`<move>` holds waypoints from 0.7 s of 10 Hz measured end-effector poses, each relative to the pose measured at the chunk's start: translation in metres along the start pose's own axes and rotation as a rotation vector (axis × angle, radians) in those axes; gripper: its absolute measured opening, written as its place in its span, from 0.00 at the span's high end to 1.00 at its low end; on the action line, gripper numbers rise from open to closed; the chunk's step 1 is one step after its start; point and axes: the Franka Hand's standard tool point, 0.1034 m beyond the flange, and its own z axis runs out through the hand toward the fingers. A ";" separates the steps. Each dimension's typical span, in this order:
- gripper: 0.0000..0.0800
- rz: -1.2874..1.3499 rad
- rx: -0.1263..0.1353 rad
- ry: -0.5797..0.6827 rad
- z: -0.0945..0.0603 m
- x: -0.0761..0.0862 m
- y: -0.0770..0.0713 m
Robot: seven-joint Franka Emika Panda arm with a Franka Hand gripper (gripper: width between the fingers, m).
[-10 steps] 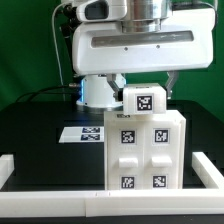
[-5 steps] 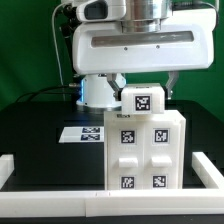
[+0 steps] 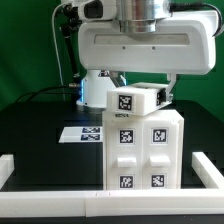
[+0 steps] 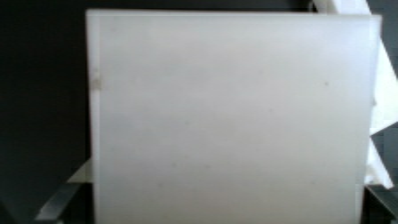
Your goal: Assemble cabinet
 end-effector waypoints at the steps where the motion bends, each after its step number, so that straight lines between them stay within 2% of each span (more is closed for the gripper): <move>1: 0.30 0.077 0.000 0.000 0.000 -0.001 -0.001; 7: 0.30 0.471 0.005 -0.011 0.001 -0.007 -0.009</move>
Offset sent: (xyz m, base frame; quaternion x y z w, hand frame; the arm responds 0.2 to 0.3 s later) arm -0.0010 0.0003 0.0013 -0.0078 0.0033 0.2436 0.9698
